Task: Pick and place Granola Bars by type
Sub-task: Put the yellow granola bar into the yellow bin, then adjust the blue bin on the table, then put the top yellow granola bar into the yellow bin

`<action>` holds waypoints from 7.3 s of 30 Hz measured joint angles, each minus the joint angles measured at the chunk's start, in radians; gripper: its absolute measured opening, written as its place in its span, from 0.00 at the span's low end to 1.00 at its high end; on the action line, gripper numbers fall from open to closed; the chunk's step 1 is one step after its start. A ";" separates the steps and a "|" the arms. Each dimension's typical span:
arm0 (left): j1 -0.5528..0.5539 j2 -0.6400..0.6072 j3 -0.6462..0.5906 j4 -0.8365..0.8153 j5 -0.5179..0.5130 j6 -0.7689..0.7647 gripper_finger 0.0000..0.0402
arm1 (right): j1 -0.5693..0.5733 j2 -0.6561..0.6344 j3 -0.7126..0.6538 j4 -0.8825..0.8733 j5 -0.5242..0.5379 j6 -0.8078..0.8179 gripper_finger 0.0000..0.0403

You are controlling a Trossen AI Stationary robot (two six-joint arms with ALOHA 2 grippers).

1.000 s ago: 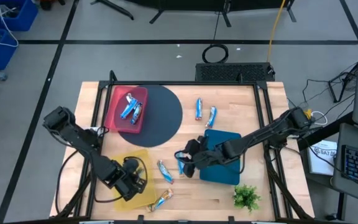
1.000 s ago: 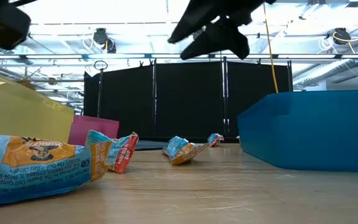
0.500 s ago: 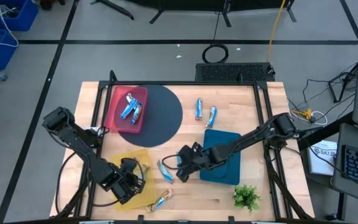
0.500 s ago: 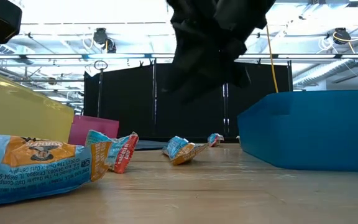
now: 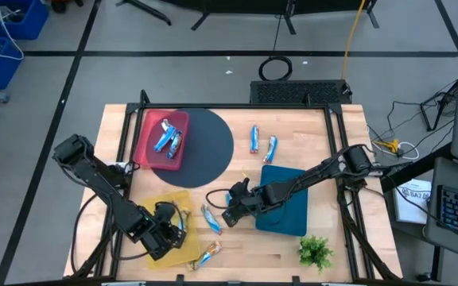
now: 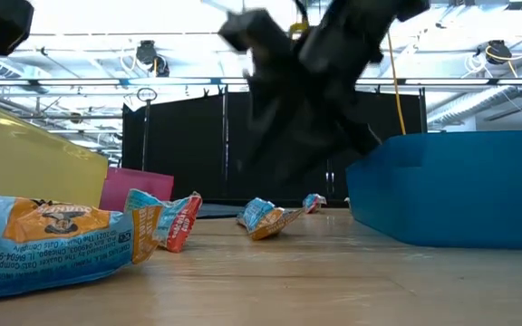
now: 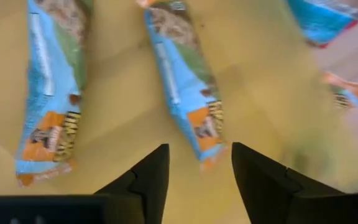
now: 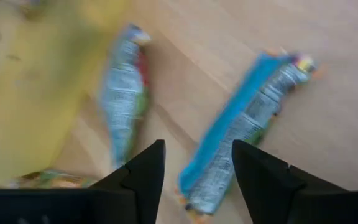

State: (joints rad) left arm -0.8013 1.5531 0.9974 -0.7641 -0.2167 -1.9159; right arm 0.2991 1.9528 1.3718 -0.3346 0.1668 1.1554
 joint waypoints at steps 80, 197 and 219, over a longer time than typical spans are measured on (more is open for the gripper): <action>0.090 -0.214 0.001 0.008 0.006 0.316 0.33 | -0.090 -0.274 0.038 0.601 -0.042 -0.150 0.03; 0.094 -0.214 0.001 0.007 0.040 0.415 0.33 | -0.047 0.169 0.369 -0.849 0.066 0.573 0.45; 0.121 -0.214 0.001 0.010 0.066 0.421 0.33 | -0.044 0.172 0.266 -0.389 0.065 0.661 0.45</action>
State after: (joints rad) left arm -0.6807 1.3396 0.9981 -0.7536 -0.1512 -1.4944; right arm 0.2551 2.1246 1.6380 -0.7235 0.2322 1.8167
